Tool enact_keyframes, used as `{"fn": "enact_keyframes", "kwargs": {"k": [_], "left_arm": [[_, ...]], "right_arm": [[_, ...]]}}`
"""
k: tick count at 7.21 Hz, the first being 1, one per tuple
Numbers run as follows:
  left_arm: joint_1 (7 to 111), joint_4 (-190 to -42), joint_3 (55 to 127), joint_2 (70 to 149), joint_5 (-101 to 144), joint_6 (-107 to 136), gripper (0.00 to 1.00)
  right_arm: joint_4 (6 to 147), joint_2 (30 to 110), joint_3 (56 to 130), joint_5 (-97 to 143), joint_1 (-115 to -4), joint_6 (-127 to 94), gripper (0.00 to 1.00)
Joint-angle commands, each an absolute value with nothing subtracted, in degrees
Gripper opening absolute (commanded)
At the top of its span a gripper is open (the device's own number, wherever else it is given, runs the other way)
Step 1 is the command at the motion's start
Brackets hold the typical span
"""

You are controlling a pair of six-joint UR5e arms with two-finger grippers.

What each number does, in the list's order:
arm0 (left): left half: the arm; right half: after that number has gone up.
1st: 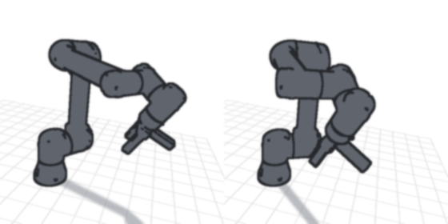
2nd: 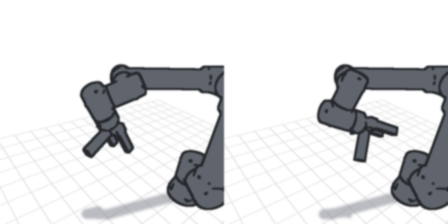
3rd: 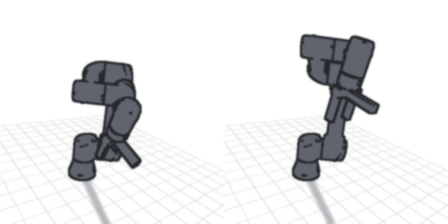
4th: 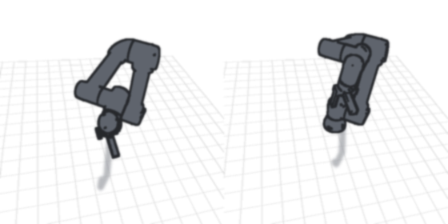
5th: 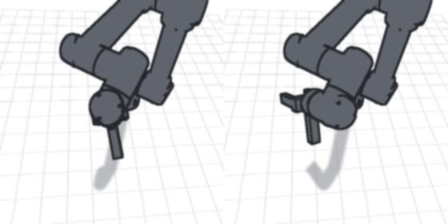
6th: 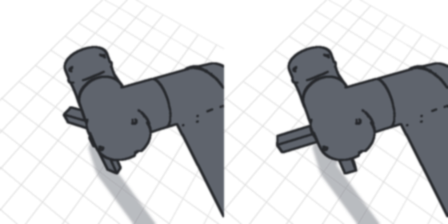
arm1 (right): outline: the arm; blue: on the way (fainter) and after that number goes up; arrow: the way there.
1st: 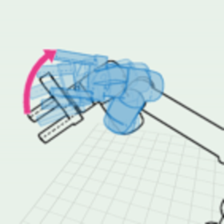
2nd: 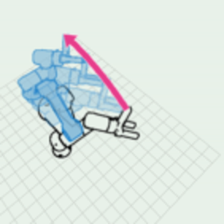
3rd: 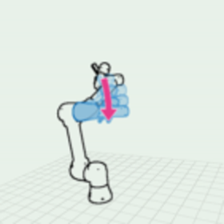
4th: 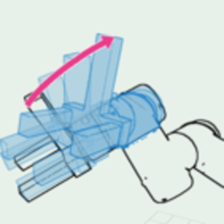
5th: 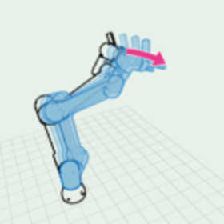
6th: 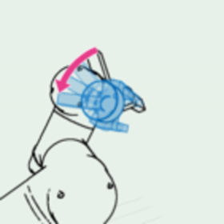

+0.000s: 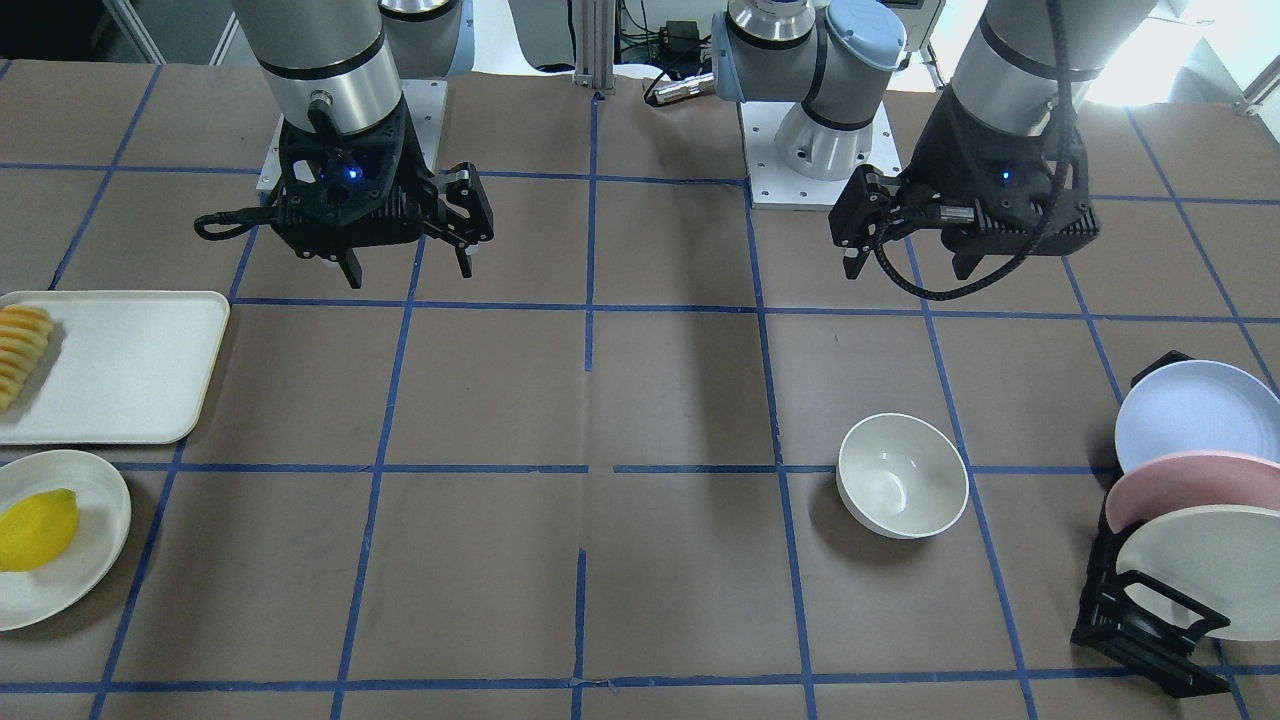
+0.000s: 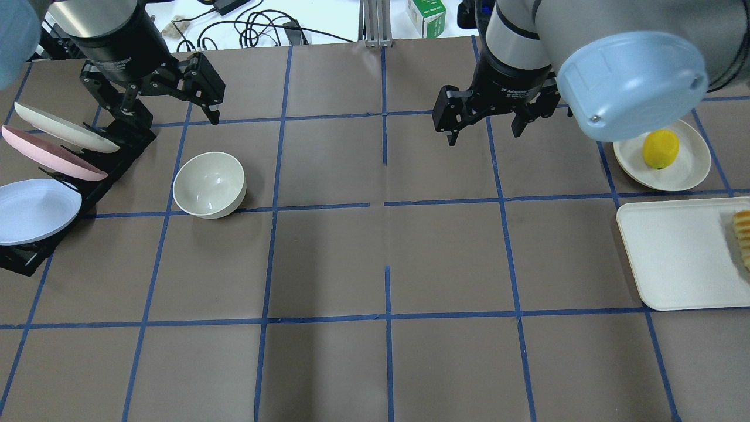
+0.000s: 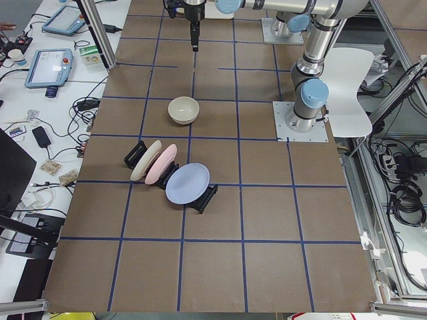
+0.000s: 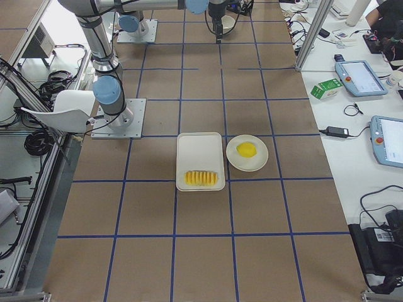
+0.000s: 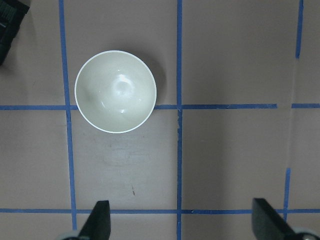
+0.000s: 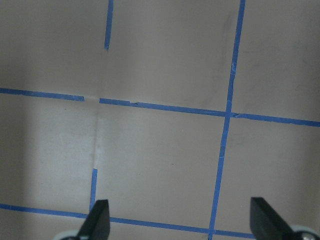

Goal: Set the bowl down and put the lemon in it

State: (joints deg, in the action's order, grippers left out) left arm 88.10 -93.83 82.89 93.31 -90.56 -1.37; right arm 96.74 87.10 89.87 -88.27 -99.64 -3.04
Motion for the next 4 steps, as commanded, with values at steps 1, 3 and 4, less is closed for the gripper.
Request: {"fn": "enact_keyframes", "kwargs": {"k": [1,3,4], "left_arm": [[88.07,-93.78,83.23,93.34,-90.09,-1.32,1.00],[88.15,-93.78,83.32,93.43,-90.17,-1.32,1.00],[88.24,-93.78,83.32,93.34,-90.61,-1.41,1.00]], "right_arm": [[96.85,87.71,89.22,-88.16,-99.58,-3.25,1.00],[96.50,88.42,89.03,-88.77,-99.06,-2.55,1.00],[96.85,88.33,89.03,-89.12,-98.62,-2.37,1.00]]}}
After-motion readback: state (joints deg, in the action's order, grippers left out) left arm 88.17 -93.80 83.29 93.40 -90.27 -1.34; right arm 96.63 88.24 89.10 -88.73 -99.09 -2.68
